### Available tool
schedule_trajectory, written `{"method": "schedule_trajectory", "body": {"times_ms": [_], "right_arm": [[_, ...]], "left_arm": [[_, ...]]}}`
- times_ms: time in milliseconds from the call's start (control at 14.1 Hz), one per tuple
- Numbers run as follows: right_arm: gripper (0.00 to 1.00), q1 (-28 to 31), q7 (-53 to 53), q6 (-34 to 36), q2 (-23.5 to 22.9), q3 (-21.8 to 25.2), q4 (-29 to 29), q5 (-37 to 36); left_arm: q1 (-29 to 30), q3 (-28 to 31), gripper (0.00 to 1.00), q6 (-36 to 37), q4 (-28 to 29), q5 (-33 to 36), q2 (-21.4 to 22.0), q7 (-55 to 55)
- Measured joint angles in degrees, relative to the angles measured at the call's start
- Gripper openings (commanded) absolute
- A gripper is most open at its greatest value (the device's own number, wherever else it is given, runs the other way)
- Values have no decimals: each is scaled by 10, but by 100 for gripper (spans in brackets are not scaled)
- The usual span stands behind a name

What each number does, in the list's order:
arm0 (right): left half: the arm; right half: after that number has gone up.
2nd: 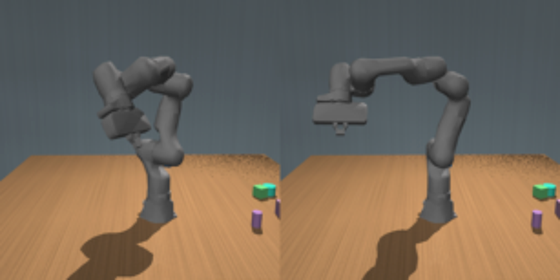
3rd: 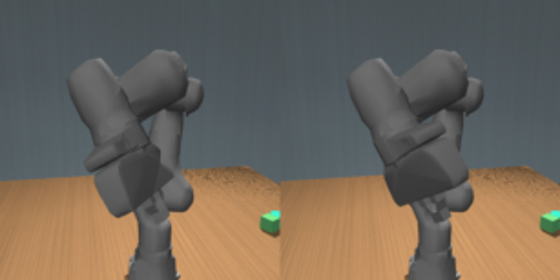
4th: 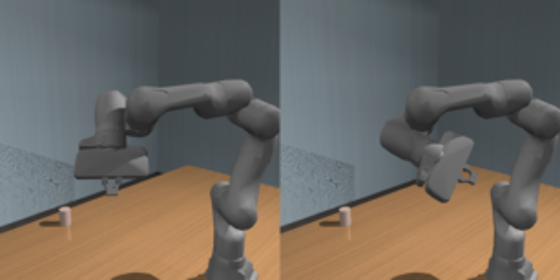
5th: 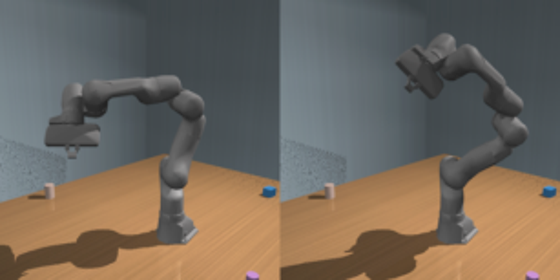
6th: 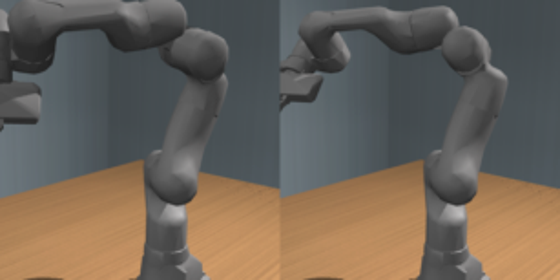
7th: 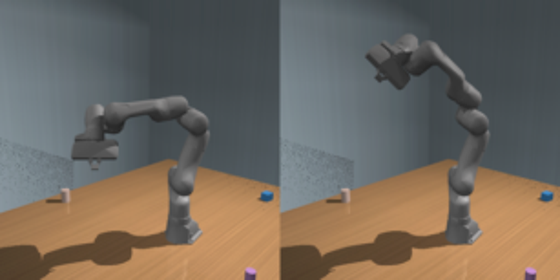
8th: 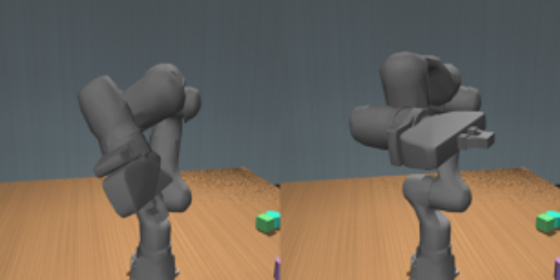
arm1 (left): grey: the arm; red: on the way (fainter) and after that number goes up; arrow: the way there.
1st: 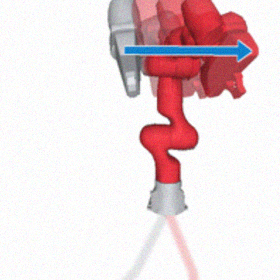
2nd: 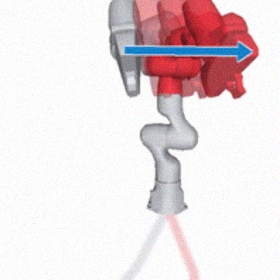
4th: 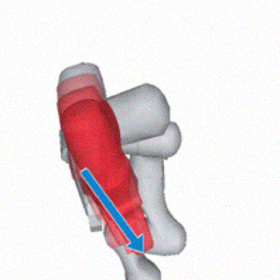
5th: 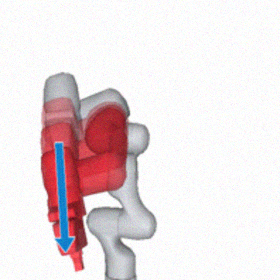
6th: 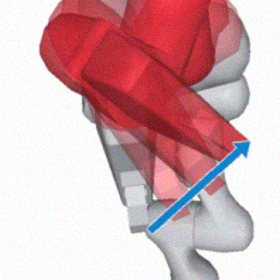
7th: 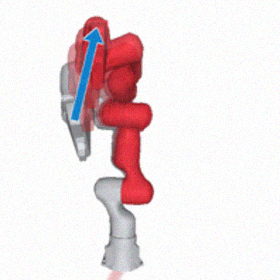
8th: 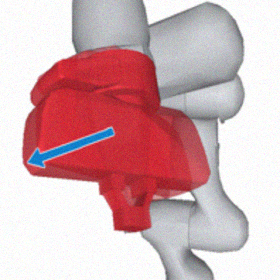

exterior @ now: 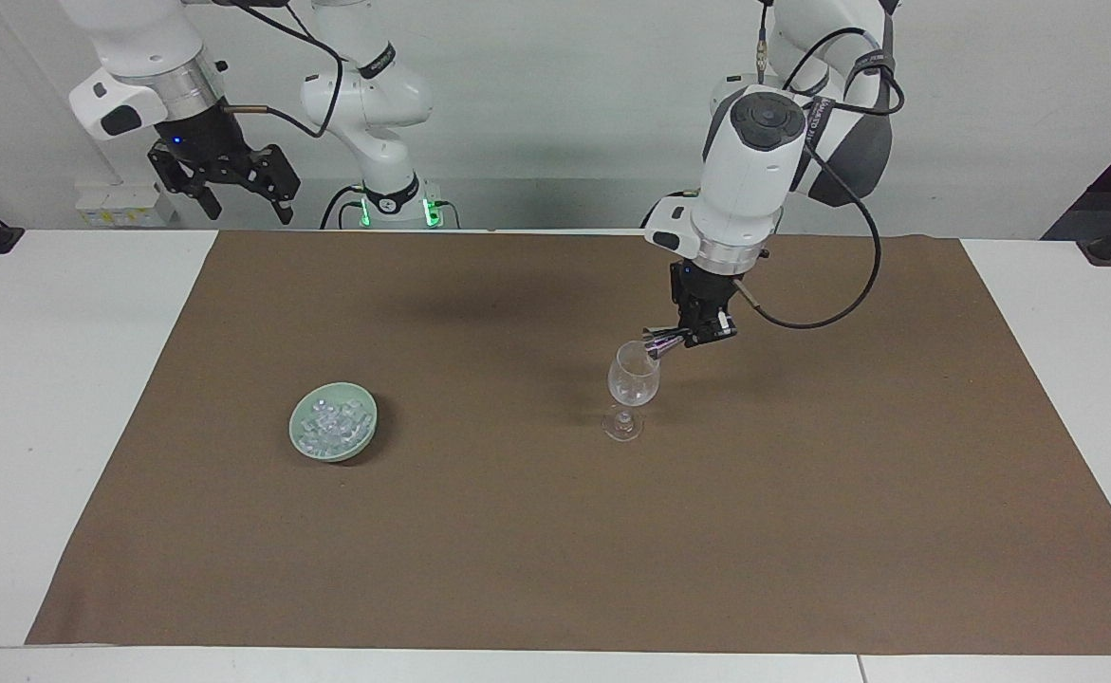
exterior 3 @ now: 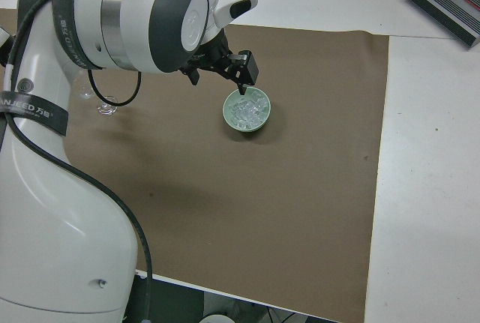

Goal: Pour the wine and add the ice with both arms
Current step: 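Carry the shot cup back with the left gripper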

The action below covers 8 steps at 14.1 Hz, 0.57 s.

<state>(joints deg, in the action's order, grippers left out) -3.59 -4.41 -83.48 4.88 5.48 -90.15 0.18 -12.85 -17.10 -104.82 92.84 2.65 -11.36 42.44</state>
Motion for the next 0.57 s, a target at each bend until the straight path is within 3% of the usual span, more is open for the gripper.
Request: {"method": "schedule_trajectory", "body": {"times_ms": [567], "right_arm": [[100, 0, 0, 0, 0, 0, 0, 0]], "left_arm": [[5, 21, 0, 21, -27, -6, -6, -8]]}}
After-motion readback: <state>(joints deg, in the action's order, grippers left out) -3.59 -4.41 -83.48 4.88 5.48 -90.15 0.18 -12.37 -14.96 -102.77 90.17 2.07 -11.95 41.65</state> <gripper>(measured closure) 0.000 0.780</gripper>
